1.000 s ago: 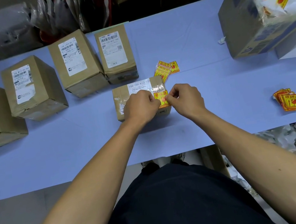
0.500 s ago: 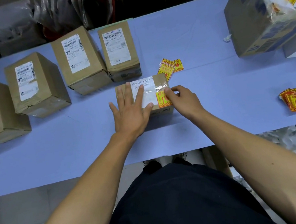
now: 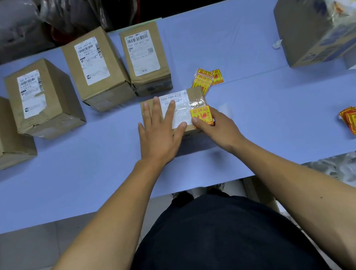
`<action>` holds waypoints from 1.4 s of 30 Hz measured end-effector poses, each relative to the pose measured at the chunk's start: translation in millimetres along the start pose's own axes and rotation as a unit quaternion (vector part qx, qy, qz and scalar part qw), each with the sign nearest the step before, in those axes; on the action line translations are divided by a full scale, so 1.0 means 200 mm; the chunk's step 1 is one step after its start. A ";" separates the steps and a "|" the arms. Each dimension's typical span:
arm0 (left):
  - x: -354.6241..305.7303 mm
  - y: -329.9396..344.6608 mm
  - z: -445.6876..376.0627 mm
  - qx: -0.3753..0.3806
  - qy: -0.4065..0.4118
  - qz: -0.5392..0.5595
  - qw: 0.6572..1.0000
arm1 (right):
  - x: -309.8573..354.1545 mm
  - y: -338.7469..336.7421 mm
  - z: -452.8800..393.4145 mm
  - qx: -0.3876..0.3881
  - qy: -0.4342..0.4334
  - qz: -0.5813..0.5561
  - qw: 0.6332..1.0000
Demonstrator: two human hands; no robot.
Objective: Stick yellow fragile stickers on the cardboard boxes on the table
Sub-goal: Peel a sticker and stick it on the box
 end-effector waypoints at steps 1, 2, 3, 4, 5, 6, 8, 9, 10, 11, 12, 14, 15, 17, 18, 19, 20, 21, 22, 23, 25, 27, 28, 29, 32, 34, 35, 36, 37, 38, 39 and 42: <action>0.00 -0.02 0.00 -0.029 0.002 0.052 0.998 | 0.00 -0.01 -0.01 0.005 0.013 -0.026 1.000; 0.02 -0.04 -0.01 -0.069 -0.009 0.114 0.991 | 0.00 -0.02 -0.02 0.002 0.032 -0.060 0.998; 0.05 -0.06 -0.01 -0.106 -0.042 0.177 0.978 | 0.01 -0.02 -0.03 -0.004 0.051 -0.091 0.994; 0.08 -0.07 -0.02 -0.125 -0.093 0.238 0.959 | 0.02 -0.02 -0.05 -0.012 0.065 -0.115 0.991; 0.12 -0.07 -0.04 -0.121 -0.153 0.303 0.933 | 0.04 -0.02 -0.07 -0.017 0.072 -0.126 0.989; 0.15 -0.06 -0.06 -0.104 -0.208 0.367 0.901 | 0.06 -0.01 -0.09 -0.019 0.073 -0.132 0.988; 0.17 -0.03 -0.08 -0.071 -0.271 0.478 0.832 | 0.09 0.03 -0.12 -0.014 0.061 -0.133 0.989; 0.18 -0.01 -0.09 -0.061 -0.285 0.514 0.807 | 0.10 0.05 -0.12 -0.012 0.057 -0.131 0.990; 0.18 0.01 -0.10 -0.057 -0.294 0.537 0.789 | 0.10 0.06 -0.13 -0.012 0.055 -0.133 0.990; 0.19 0.02 -0.11 -0.053 -0.298 0.548 0.779 | 0.09 0.07 -0.13 -0.013 0.055 -0.137 0.989; 0.19 0.03 -0.11 -0.049 -0.299 0.550 0.778 | 0.09 0.08 -0.13 -0.014 0.054 -0.141 0.988; 0.19 0.03 -0.11 -0.042 -0.295 0.542 0.786 | 0.08 0.08 -0.13 -0.014 0.055 -0.141 0.988; 0.19 0.02 -0.11 -0.040 -0.293 0.539 0.789 | 0.09 0.08 -0.13 -0.015 0.055 -0.138 0.989; 0.18 0.01 -0.11 -0.035 -0.290 0.540 0.789 | 0.10 0.08 -0.12 -0.031 0.056 -0.127 0.990; 0.17 -0.01 -0.11 -0.036 -0.284 0.541 0.791 | 0.11 0.07 -0.12 -0.045 0.054 -0.126 0.990; 0.16 -0.02 -0.11 -0.038 -0.273 0.542 0.794 | 0.11 0.06 -0.11 -0.061 0.052 -0.130 0.988; 0.15 -0.05 -0.12 -0.042 -0.261 0.544 0.796 | 0.13 0.05 -0.10 -0.076 0.050 -0.138 0.986; 0.13 -0.07 -0.13 -0.044 -0.249 0.547 0.798 | 0.14 0.03 -0.09 -0.087 0.048 -0.143 0.985; 0.11 -0.10 -0.14 -0.045 -0.235 0.550 0.800 | 0.15 0.01 -0.07 -0.096 0.047 -0.144 0.984; 0.08 -0.13 -0.16 -0.043 -0.222 0.554 0.801 | 0.17 -0.01 -0.06 -0.105 0.046 -0.143 0.983; 0.03 -0.19 -0.19 -0.036 -0.196 0.564 0.801 | 0.21 -0.07 -0.04 -0.126 0.043 -0.145 0.980; -0.03 -0.25 -0.23 -0.031 -0.169 0.575 0.800 | 0.26 -0.13 -0.04 -0.147 0.033 -0.146 0.978; -0.06 -0.27 -0.25 -0.029 -0.158 0.580 0.798 | 0.28 -0.17 -0.04 -0.156 0.026 -0.143 0.977; -0.08 -0.30 -0.27 -0.027 -0.149 0.584 0.797 | 0.30 -0.19 -0.04 -0.165 0.020 -0.138 0.976; -0.14 -0.34 -0.36 -0.016 -0.126 0.580 0.805 | 0.35 -0.28 -0.06 -0.187 0.008 -0.122 0.975; -0.18 -0.37 -0.42 -0.008 -0.120 0.568 0.814 | 0.38 -0.33 -0.07 -0.197 0.002 -0.112 0.974; -0.20 -0.38 -0.45 -0.002 -0.121 0.563 0.818 | 0.38 -0.36 -0.09 -0.202 -0.001 -0.106 0.974; -0.23 -0.38 -0.49 0.007 -0.124 0.558 0.820 | 0.38 -0.39 -0.11 -0.205 -0.003 -0.101 0.973; -0.26 -0.39 -0.52 0.017 -0.128 0.555 0.822 | 0.38 -0.42 -0.13 -0.208 -0.003 -0.098 0.973; -0.28 -0.39 -0.56 0.024 -0.131 0.555 0.821 | 0.38 -0.45 -0.16 -0.210 -0.002 -0.096 0.973; -0.31 -0.39 -0.60 0.029 -0.133 0.558 0.819 | 0.39 -0.49 -0.19 -0.209 0.000 -0.094 0.973; -0.37 -0.37 -0.74 0.031 -0.138 0.557 0.818 | 0.38 -0.58 -0.31 -0.198 0.009 -0.088 0.976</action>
Point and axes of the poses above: each hand's wrist, its own z-axis away from the middle knuckle, its own y-axis out of the palm, x = y × z, the point moved 3 cm from there along -z, towards the middle knuckle, and after that the axes turned 2 degrees about y, right-handed, at the moved point
